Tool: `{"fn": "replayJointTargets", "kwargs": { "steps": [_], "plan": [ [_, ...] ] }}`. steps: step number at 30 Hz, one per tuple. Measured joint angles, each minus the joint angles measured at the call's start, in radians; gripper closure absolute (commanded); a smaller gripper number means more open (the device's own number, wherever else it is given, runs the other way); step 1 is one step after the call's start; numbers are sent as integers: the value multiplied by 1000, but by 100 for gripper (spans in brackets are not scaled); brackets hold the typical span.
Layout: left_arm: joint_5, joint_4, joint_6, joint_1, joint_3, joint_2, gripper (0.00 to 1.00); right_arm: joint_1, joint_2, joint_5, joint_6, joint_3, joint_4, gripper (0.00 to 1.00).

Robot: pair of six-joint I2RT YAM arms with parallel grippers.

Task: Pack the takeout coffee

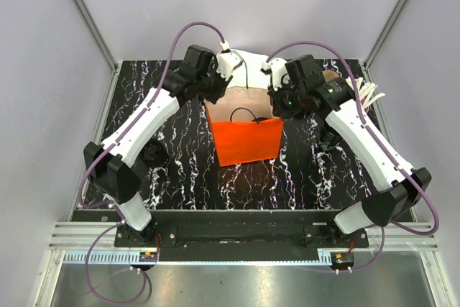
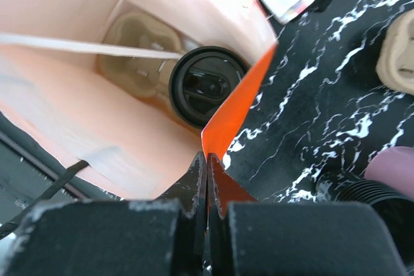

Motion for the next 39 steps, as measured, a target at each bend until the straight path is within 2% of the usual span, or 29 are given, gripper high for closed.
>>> {"fn": "replayJointTargets", "kwargs": {
  "steps": [8,11,13,16,21,22,24,26,29,31,32,34,39],
  "plan": [
    [-21,-4,0,-35,58,49,78,10,-23,-37,-1,-42,-24,98],
    [-27,-5,0,-48,69,59,76,10,-31,-44,-3,-50,-32,87],
    [-28,-6,0,-55,72,61,73,11,-40,-45,-6,-55,-34,74],
    [-27,-7,2,-60,72,61,66,11,-51,-46,-15,-56,-39,58],
    [-26,-7,6,-61,72,58,52,14,-72,-45,-31,-55,-45,41],
    [-26,-9,5,-61,71,53,49,14,-78,-45,-34,-54,-48,33],
    [-24,-10,6,-61,68,37,46,14,-88,-42,-38,-47,-56,25],
    [-23,-12,4,-61,54,-3,39,14,-95,-37,-49,-22,-60,17],
    [-23,-14,3,-61,47,-67,24,14,-105,-23,-62,31,-62,8],
    [-26,-13,3,-61,43,-108,17,14,-112,-12,-69,63,-65,3],
    [-28,-13,3,-61,43,-129,8,14,-117,-9,-72,82,-68,2],
    [-33,-9,1,-61,39,-169,2,14,-130,-4,-82,118,-68,0],
    [-60,-6,0,-58,23,-254,1,15,-157,19,-101,173,-68,0]
  ]
}}
